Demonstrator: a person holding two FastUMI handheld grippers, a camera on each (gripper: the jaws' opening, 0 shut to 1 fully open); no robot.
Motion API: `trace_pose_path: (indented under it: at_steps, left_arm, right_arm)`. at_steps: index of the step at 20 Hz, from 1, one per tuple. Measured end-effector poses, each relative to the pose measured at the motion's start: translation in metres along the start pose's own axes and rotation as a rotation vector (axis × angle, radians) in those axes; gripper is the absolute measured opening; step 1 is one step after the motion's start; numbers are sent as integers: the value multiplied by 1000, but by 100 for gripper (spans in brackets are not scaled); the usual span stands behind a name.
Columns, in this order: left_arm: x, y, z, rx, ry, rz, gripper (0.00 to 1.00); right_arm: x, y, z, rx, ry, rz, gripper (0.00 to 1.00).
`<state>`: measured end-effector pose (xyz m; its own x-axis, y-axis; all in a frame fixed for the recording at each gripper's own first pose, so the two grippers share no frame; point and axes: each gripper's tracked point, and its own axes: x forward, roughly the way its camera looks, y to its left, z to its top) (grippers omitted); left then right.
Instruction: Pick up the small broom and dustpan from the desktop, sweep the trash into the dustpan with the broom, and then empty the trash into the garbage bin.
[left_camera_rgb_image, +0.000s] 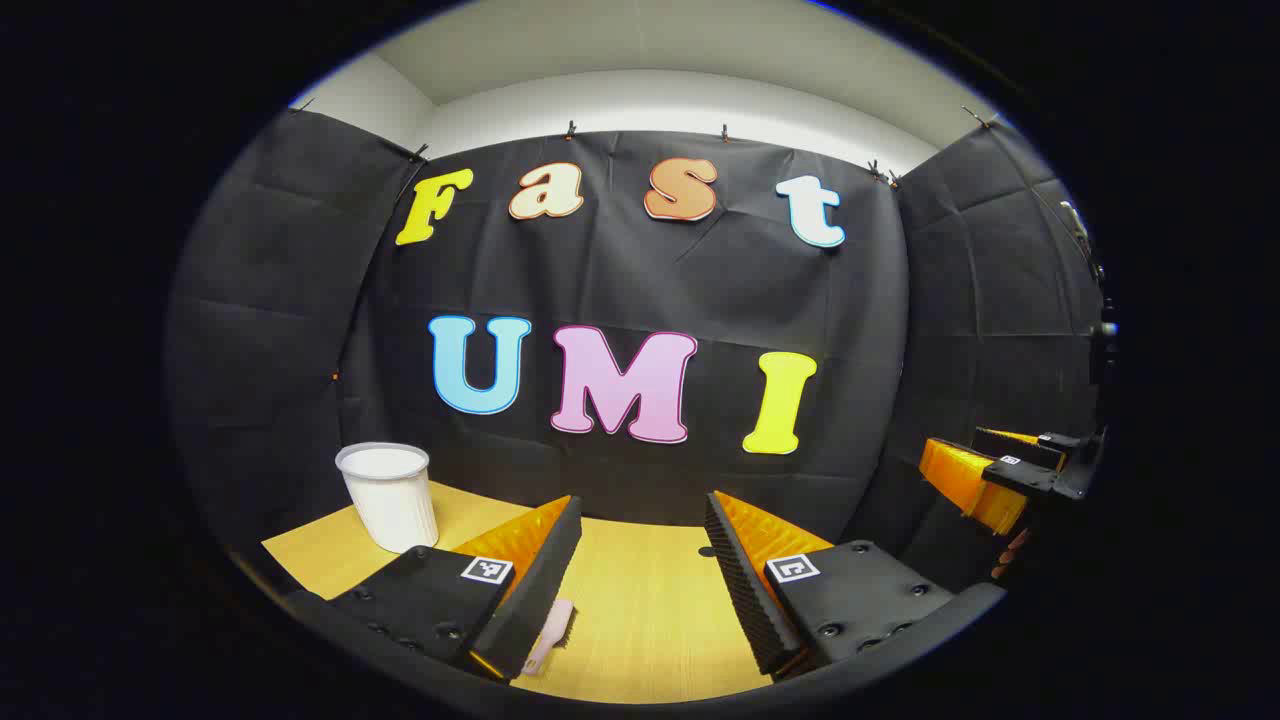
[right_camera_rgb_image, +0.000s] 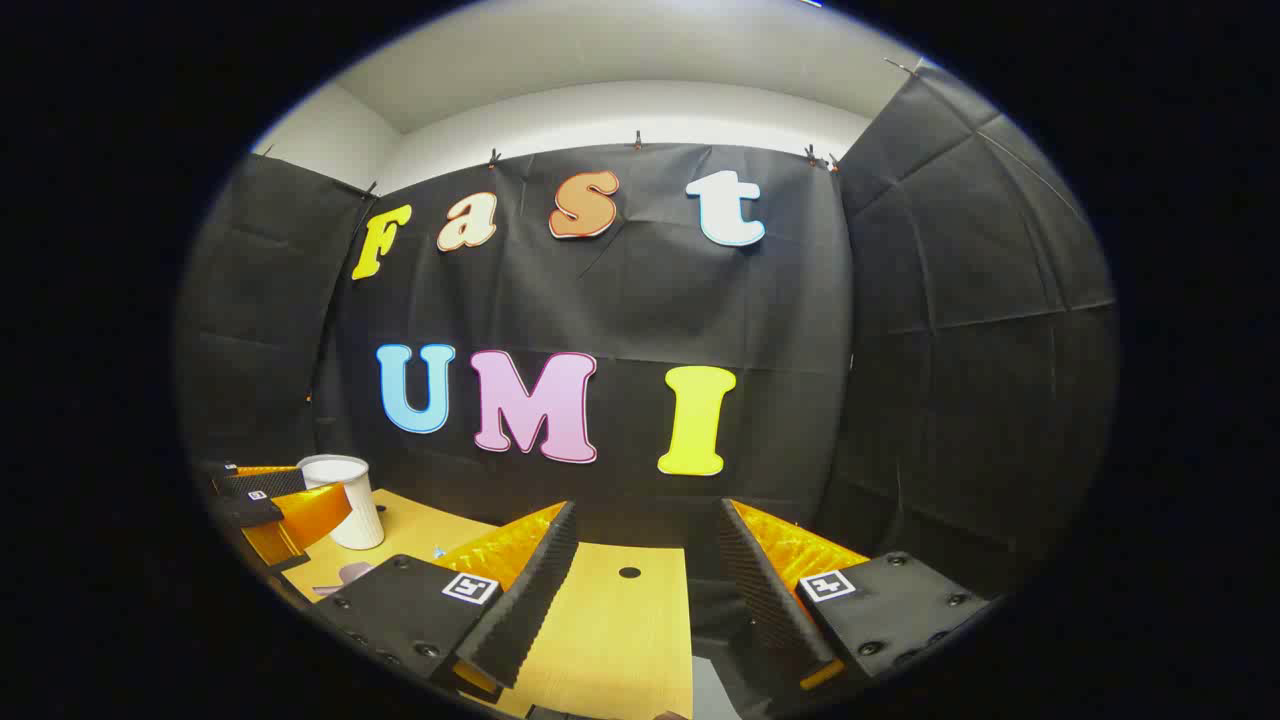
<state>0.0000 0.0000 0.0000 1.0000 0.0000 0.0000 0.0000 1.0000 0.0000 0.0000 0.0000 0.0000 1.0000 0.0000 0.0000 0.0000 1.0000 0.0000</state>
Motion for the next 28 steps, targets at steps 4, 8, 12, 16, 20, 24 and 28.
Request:
trace_pose_path:
  at_steps: [4, 8, 12, 16, 20, 24, 28]
  left_arm:
    - [-2, -5, 4, 12, -15, -4, 74]
    - [-6, -8, 11, 20, -40, -11, 74]
    - [-12, -11, 18, 10, -75, -31, 74]
    - [-19, -12, 26, 7, -106, -39, 74]
    - [-23, -13, 26, 15, -110, -44, 75]
    - [-29, -12, 28, 15, -123, -52, 75]
    - [-31, -4, 25, 22, -111, -29, 75]
  right_arm:
    - [-1, -2, -3, 4, 12, -4, 88]
    - [-4, -4, -3, 5, 16, -6, 87]
    - [-8, -4, -2, 6, 11, -6, 93]
    - [-12, -3, -1, 9, 12, -2, 93]
    - [-17, -4, -1, 11, 8, -5, 93]
    - [-21, -5, 0, 8, 2, -12, 93]
    - [-25, -2, -2, 7, 8, -9, 93]
